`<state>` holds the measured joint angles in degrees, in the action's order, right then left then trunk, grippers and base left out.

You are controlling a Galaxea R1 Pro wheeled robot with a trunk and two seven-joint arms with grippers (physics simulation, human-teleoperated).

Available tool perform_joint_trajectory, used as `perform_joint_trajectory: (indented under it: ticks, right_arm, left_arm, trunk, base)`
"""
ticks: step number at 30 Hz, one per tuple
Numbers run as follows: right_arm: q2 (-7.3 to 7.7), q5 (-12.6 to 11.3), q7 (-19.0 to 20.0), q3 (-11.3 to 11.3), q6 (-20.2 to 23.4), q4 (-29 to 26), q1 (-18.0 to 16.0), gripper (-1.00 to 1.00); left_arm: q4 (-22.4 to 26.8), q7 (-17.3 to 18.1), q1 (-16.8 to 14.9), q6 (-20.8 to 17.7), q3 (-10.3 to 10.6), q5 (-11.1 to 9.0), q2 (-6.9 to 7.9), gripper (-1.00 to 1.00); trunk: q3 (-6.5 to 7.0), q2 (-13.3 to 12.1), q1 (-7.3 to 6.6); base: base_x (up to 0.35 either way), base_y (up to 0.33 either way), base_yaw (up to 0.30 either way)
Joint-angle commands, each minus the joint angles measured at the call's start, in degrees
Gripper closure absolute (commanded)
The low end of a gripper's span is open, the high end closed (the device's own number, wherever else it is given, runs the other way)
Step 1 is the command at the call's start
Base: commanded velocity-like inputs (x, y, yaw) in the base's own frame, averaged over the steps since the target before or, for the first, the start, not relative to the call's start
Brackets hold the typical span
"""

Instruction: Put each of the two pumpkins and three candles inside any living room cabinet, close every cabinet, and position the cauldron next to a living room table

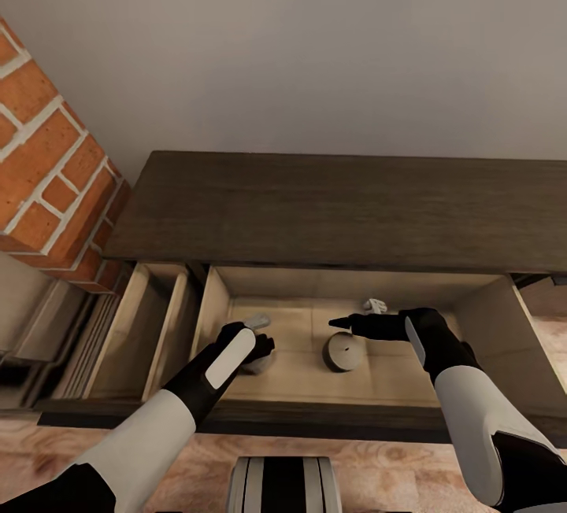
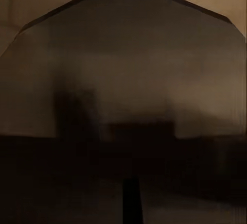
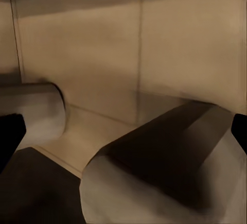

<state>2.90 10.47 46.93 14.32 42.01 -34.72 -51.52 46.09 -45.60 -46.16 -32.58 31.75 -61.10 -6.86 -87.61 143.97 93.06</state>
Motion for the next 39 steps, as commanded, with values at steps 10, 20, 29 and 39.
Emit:
perform_joint_trajectory:
  ticks: [10, 20, 29, 39]
  right_arm:
    - [0.0, 0.0, 0.0, 0.0, 0.0, 0.0, 0.0, -1.0]
    - [0.0, 0.0, 0.0, 0.0, 0.0, 0.1, 0.0, -1.0]
    - [0.0, -0.1, 0.0, 0.0, 0.0, 0.1, 0.0, -1.0]
    - [0.0, -0.3, 0.0, 0.0, 0.0, 0.1, 0.0, -1.0]
  left_arm:
    - [-1.2, 0.1, 0.0, 0.1, 0.1, -0.8, 0.0, 1.0]
    - [-1.2, 0.1, 0.1, 0.1, 0.0, -0.9, 0.0, 1.0]
    - [-1.0, 0.1, 0.0, 0.1, 0.1, -0.9, 0.0, 1.0]
    - [-1.3, 0.1, 0.1, 0.1, 0.1, -0.9, 0.0, -1.0]
  trunk:
    - [-0.24, 0.0, 0.03]
    - [-1.12, 0.1, 0.14]
    - [-1.12, 0.1, 0.14]
    - [-1.12, 0.1, 0.14]
  base:
    - [0.0, 0.0, 0.0]
    - [0.0, 0.0, 0.0]
    - [0.0, 0.0, 0.0]
    - [0.0, 0.0, 0.0]
